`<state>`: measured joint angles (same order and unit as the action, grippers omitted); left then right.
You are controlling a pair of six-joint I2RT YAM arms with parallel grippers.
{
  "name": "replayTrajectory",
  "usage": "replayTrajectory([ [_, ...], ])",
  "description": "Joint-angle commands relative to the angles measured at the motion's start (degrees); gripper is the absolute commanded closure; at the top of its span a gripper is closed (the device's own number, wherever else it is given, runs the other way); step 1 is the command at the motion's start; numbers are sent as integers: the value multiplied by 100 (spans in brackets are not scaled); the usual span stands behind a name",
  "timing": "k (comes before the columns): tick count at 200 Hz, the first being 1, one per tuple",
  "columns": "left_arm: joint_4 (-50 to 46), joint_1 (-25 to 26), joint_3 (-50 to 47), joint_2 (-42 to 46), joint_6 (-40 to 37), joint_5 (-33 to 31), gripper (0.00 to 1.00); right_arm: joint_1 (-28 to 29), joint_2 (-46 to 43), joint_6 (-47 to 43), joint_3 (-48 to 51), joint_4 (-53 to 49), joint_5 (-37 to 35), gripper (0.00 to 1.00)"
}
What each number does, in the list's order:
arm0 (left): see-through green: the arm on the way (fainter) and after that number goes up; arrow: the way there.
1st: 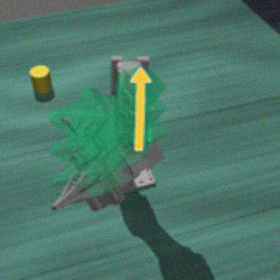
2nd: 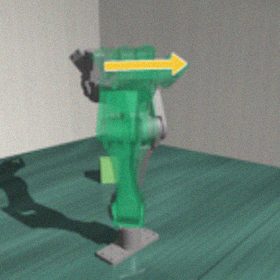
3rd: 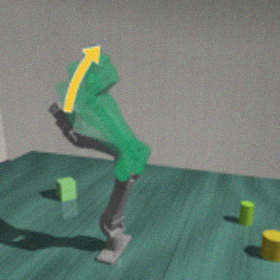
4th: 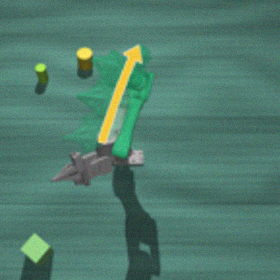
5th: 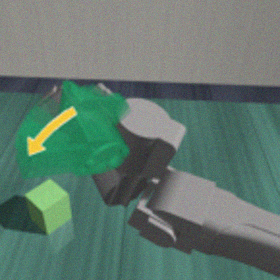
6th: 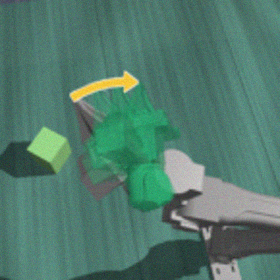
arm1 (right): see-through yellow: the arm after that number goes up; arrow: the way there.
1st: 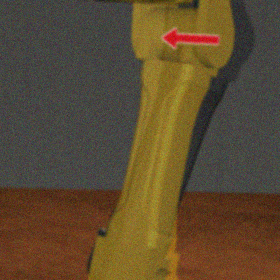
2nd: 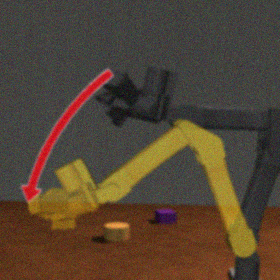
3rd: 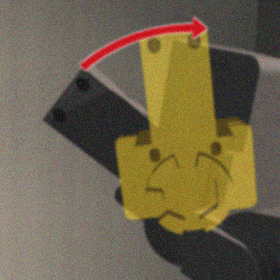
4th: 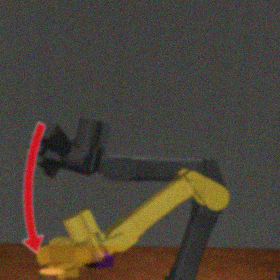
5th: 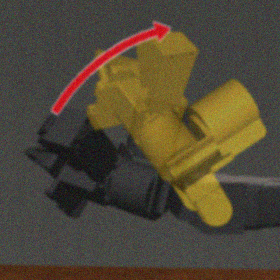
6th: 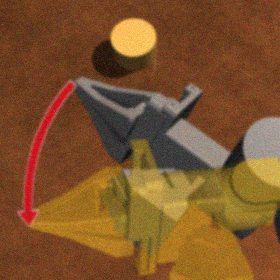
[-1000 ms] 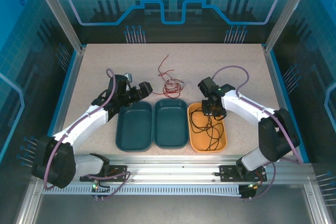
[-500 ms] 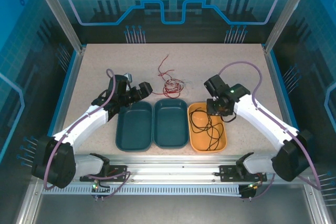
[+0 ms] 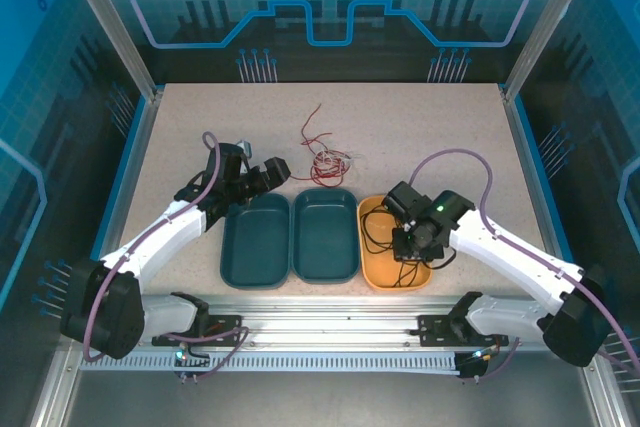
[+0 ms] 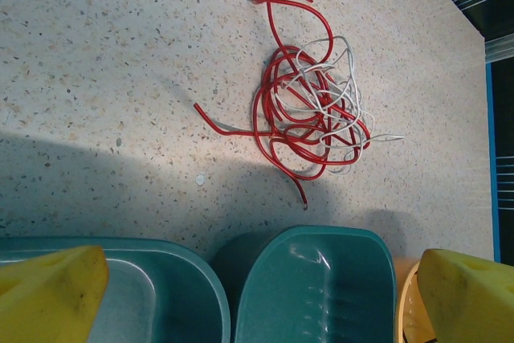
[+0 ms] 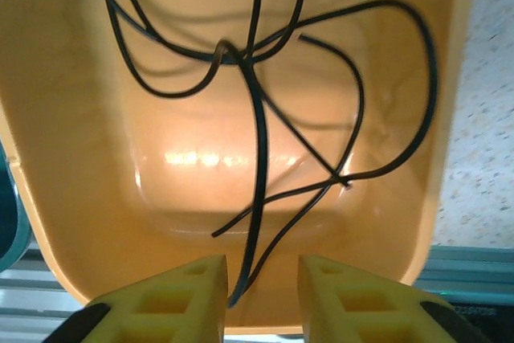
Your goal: Untangle the cables
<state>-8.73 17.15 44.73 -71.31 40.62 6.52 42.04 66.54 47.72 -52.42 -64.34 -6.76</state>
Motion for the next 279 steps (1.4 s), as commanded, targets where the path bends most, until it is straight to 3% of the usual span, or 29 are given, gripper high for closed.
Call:
replayTrajectory([
  [1, -78, 43, 111, -32, 31, 68, 1, 94, 103, 255, 96, 72, 205, 76],
  [60, -98, 42, 134, -75, 25, 36, 1, 69, 423, 85, 101, 595, 314, 100],
  [126, -67, 40, 134, -182, 34, 35, 1, -375, 969, -236, 62, 1692, 1069, 100],
  [168, -60, 43, 129, -208, 18, -2, 1, -668, 1471, -437, 101, 2021, 1163, 100],
  [262, -73, 40, 184, -210, 25, -2, 1, -697, 2156, -706, -127, 2284, 962, 100],
  [279, -98, 43, 220, -199, 5, -28, 1, -698, 2003, -745, -217, 2132, 862, 91],
])
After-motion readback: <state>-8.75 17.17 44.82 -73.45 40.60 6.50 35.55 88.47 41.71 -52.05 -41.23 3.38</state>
